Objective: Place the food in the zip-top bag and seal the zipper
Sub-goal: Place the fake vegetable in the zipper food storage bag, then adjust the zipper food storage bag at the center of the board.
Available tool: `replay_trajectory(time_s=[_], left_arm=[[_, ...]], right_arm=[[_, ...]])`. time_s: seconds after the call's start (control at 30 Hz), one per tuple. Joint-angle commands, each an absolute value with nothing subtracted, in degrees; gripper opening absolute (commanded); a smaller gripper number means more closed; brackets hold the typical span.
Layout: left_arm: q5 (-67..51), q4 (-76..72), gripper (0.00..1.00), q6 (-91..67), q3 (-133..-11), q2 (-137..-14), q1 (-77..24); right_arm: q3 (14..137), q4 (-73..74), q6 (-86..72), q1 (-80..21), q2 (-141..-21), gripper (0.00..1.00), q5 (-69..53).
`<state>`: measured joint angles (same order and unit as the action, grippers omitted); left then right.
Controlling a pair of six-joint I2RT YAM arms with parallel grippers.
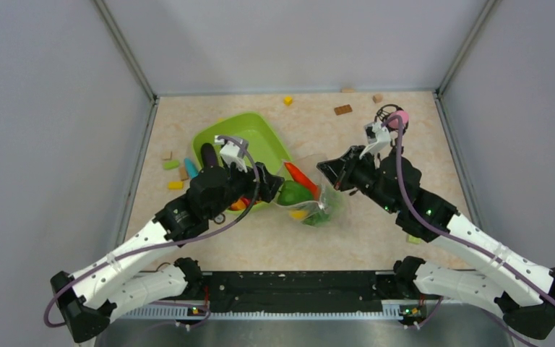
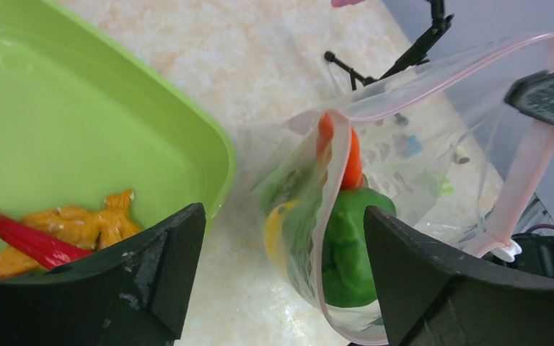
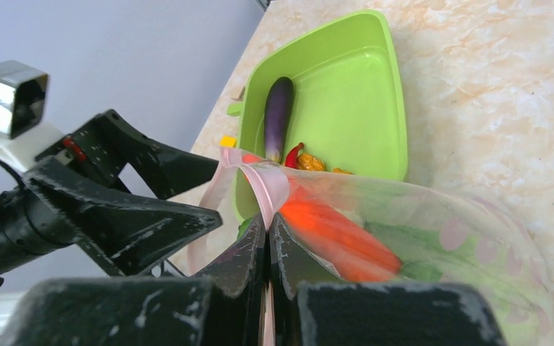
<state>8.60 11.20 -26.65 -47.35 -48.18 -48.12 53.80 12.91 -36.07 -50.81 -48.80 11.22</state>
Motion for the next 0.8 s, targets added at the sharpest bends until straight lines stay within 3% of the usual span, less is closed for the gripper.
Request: replay_trajectory(time_s=[0.0, 0.07, 0.1, 0.13, 0.33, 0.4, 0.5, 0.53, 0.77], left_arm=[[7.0, 14.2, 0.71, -29.3, -49.7, -51.0, -48.3], [4.4, 14.7, 0.39, -28.6, -50.7, -52.6, -48.3], [3.8, 14.6, 0.13, -28.5, -51.3, -53.2, -48.3], [3.6, 14.4, 0.0, -28.4, -51.6, -53.5, -48.3], [7.9, 8.8, 0.0, -27.5, -54.4, -55.2, -48.3], [6.9, 7.2, 0.0, -26.8, -56.9, -57.5, -48.3], [3.3, 5.2, 0.0, -26.6, -60.8, -61.6, -48.3], [2.7, 5.0, 0.0, -26.9, -62.2, -63.0, -48.4], [4.1, 7.9, 0.0, -25.7, -74.0, -70.5, -48.3]], right_arm=[[55.3, 8.4, -34.8, -50.3, -48.0, 0.0, 12.4], [55.2, 8.7, -34.7, -50.3, -48.0, 0.0, 13.0], [55.2, 9.0, -34.6, -50.3, -47.9, 0.0, 13.4], [55.2, 9.2, -34.2, -50.3, -47.9, 0.0, 13.6], [58.9, 21.1, -26.8, -50.3, -49.0, 0.03, 11.4], [60.6, 27.8, -26.7, -50.3, -49.8, 0.2, 12.0], [60.4, 30.8, -30.0, -50.3, -50.6, 0.55, 15.6], [60.5, 31.1, -31.0, -50.3, -51.2, 0.59, 16.5], [65.1, 41.7, -36.9, -50.4, -56.8, 0.58, 17.7]])
